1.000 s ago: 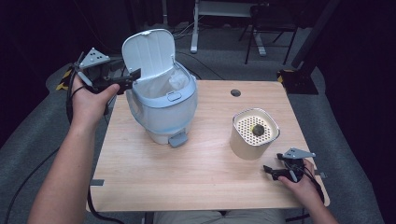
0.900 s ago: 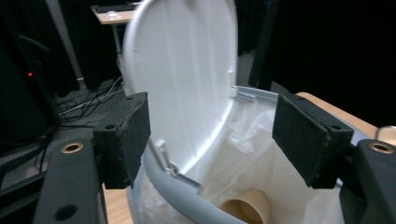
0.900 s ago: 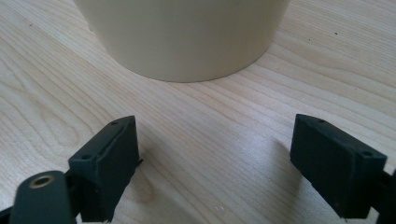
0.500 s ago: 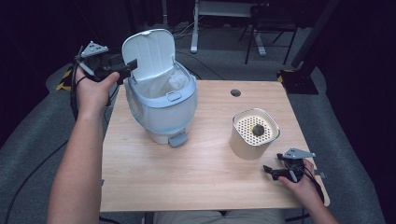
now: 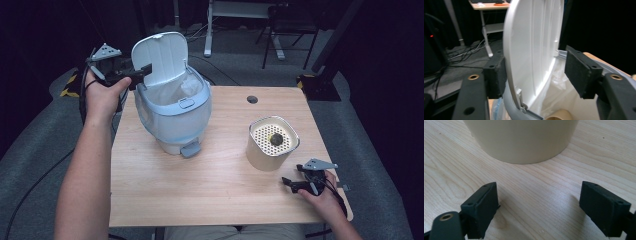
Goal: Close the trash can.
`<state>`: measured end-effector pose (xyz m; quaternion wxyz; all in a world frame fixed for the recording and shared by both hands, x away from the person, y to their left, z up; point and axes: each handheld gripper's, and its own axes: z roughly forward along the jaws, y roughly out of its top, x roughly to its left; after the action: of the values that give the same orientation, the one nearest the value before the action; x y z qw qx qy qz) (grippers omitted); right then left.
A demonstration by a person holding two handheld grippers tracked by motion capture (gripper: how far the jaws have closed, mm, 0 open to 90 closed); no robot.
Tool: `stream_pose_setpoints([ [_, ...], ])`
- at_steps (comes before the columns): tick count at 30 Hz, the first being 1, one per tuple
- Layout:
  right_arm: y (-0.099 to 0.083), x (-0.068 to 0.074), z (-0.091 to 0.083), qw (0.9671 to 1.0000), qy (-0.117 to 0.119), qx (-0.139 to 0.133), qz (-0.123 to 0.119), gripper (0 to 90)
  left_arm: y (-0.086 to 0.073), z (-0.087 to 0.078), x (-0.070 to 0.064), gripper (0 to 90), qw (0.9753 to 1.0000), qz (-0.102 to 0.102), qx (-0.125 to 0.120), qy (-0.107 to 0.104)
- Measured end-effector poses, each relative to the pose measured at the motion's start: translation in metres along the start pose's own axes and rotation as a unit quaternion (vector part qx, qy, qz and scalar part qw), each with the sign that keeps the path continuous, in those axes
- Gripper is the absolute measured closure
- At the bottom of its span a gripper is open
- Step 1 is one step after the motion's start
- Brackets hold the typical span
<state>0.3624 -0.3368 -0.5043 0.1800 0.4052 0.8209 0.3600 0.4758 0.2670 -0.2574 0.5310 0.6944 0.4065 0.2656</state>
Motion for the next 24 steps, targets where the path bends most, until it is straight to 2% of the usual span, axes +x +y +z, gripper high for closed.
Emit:
stream_pose_setpoints([
  [2, 0.000, 0.000, 0.000, 1.0000, 0.000, 0.000, 0.000, 15.8, -0.001, -0.004, -0.002, 41.1, 0.9998, 0.007, 0.003, -0.017],
  [3, 0.000, 0.000, 0.000, 1.0000, 0.000, 0.000, 0.000, 15.8, -0.001, -0.004, -0.002, 40.8, 0.9998, 0.007, 0.003, -0.017],
  [4, 0.000, 0.000, 0.000, 1.0000, 0.000, 0.000, -0.001, 15.7, -0.002, -0.007, -0.006, 40.2, 0.9994, 0.019, 0.008, -0.029],
  [5, 0.000, 0.000, 0.000, 1.0000, 0.000, 0.000, -0.001, 15.7, -0.002, -0.007, -0.006, 39.9, 0.9994, 0.019, 0.008, -0.029],
  [6, 0.000, 0.000, 0.000, 1.0000, 0.000, 0.000, 0.001, 15.8, -0.003, -0.010, -0.010, 39.8, 0.9988, 0.027, 0.010, -0.039],
  [7, 0.000, 0.000, 0.000, 1.0000, 0.000, 0.000, 0.001, 15.8, -0.003, -0.010, -0.010, 39.3, 0.9988, 0.027, 0.010, -0.039],
  [8, 0.000, 0.000, 0.000, 1.0000, 0.000, 0.000, 0.000, 15.7, -0.004, -0.013, -0.014, 38.7, 0.9983, 0.029, 0.003, -0.049],
  [9, 0.000, 0.000, 0.000, 1.0000, 0.000, 0.000, 0.000, 15.7, -0.004, -0.013, -0.014, 38.3, 0.9983, 0.029, 0.003, -0.049],
  [10, 0.000, 0.000, 0.000, 1.0000, 0.000, 0.000, -0.001, 15.8, -0.003, -0.016, -0.019, 37.4, 0.9976, 0.025, -0.009, -0.064],
  [11, 0.000, 0.000, 0.000, 1.0000, 0.000, 0.000, -0.001, 15.8, -0.003, -0.016, -0.019, 36.3, 0.9976, 0.025, -0.009, -0.064],
  [12, 0.000, 0.000, 0.000, 1.0000, 0.000, 0.000, 0.000, 15.8, -0.002, -0.019, -0.025, 35.6, 0.9967, 0.026, -0.013, -0.076],
  [18, 0.000, 0.000, 0.000, 1.0000, 0.000, 0.000, 0.000, 15.7, -0.001, -0.018, -0.039, 35.6, 0.9925, 0.041, 0.005, -0.115],
  [23, 0.000, 0.000, 0.000, 1.0000, 0.000, 0.000, 0.001, 15.7, -0.003, -0.012, -0.046, 41.9, 0.9867, 0.046, 0.044, -0.150],
  [24, 0.000, 0.000, 0.000, 1.0000, 0.000, 0.000, 0.001, 15.7, -0.003, -0.012, -0.046, 42.4, 0.9867, 0.046, 0.044, -0.150],
])
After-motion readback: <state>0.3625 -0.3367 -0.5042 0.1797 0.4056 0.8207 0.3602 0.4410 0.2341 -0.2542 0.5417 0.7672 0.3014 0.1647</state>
